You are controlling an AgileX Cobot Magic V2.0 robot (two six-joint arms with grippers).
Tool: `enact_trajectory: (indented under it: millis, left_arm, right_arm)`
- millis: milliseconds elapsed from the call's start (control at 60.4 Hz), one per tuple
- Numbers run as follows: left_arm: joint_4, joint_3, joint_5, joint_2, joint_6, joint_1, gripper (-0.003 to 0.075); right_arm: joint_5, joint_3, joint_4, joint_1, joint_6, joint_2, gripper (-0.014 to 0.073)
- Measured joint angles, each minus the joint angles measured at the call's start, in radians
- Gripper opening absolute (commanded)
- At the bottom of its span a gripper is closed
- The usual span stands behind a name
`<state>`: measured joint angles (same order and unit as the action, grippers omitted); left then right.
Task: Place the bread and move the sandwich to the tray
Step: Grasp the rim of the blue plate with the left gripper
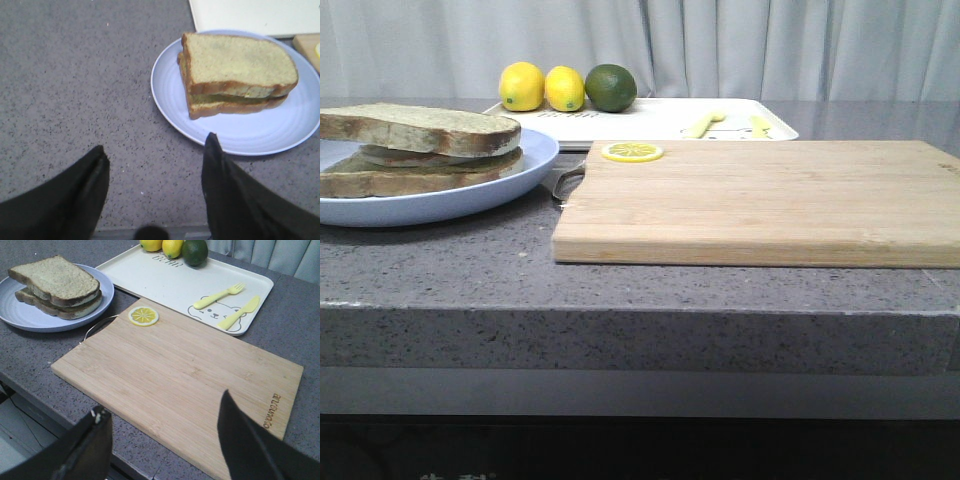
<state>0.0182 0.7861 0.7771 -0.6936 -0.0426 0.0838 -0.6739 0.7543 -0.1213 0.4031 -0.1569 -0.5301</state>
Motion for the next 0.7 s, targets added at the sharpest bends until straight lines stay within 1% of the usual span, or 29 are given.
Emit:
enact_trajectory:
  millis: [182, 298, 414, 513, 695]
  left_arm:
    - [0.002, 0.128, 0.07, -0.236, 0.0, -0.013, 0.0399]
    - [0.04, 0.221, 0.095, -0.408, 0.0, -0.071, 0.0399]
    - [0.122, 0.304, 0.115, -0.549, -0.025, -0.142, 0.0399]
    - [0.213, 0.36, 0.123, -0.657, -0.089, -0.186, 0.0399]
    - [0.351, 0.419, 0.13, -0.811, -0.177, -0.2, 0.0399]
  right_arm:
    - [0.003, -0.002, 0.001, 0.0, 0.0, 0.0, 0.0476]
    - [0.005, -0.002, 0.001, 0.0, 0.001, 0.0, 0.0476]
    - [0.005, -0.002, 0.001, 0.0, 0.002, 0.0, 0.0476]
    - [0.005, -0.002, 0.001, 0.0, 0.002, 0.0, 0.0476]
    - [0.005, -0.002, 0.001, 0.0, 0.002, 0.0, 0.0476]
